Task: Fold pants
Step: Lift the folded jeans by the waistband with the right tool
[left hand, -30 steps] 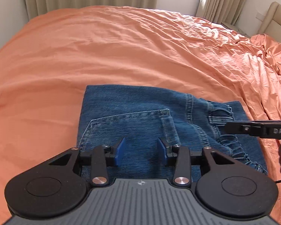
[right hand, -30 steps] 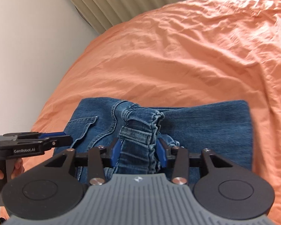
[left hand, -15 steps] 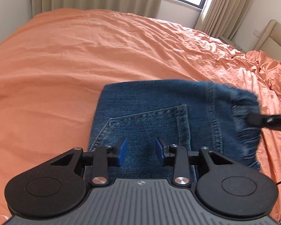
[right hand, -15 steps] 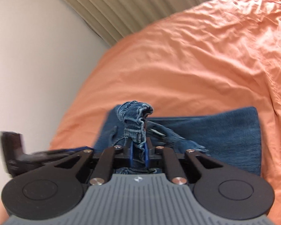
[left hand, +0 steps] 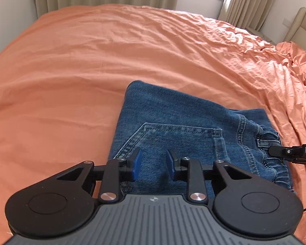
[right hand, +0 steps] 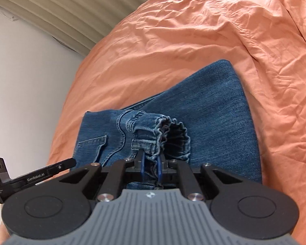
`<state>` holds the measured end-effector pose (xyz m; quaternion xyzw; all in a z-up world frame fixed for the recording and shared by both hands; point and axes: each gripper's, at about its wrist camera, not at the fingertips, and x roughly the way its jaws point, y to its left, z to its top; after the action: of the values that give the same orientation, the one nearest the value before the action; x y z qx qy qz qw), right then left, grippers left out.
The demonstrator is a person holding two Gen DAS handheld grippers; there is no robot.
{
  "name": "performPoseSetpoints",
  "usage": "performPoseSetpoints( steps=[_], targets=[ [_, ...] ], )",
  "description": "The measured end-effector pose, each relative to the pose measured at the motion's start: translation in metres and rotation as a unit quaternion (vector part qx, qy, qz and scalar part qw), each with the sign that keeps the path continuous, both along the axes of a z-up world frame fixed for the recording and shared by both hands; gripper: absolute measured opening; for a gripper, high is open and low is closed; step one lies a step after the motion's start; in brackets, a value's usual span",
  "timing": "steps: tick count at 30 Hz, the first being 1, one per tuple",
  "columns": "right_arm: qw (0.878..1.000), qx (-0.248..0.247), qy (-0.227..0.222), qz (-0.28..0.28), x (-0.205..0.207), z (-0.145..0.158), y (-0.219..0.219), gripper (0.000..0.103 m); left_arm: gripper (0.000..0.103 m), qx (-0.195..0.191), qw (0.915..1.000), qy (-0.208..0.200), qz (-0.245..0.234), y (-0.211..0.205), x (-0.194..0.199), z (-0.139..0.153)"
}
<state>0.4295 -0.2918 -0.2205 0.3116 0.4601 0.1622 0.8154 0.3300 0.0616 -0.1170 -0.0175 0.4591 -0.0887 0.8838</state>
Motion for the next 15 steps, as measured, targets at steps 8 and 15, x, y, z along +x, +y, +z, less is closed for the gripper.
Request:
performPoseSetpoints(
  steps=[8, 15],
  targets=[
    [0.997, 0.08, 0.024, -0.001, 0.028, -0.037, -0.017, 0.032, 0.032, -0.008, 0.9999, 0.012, -0.006, 0.004, 0.012, -0.019],
    [0.992, 0.12, 0.025, 0.008, 0.037, -0.043, -0.016, 0.015, 0.032, -0.035, 0.9993, 0.01, 0.0, 0.011, 0.014, -0.02]
  ],
)
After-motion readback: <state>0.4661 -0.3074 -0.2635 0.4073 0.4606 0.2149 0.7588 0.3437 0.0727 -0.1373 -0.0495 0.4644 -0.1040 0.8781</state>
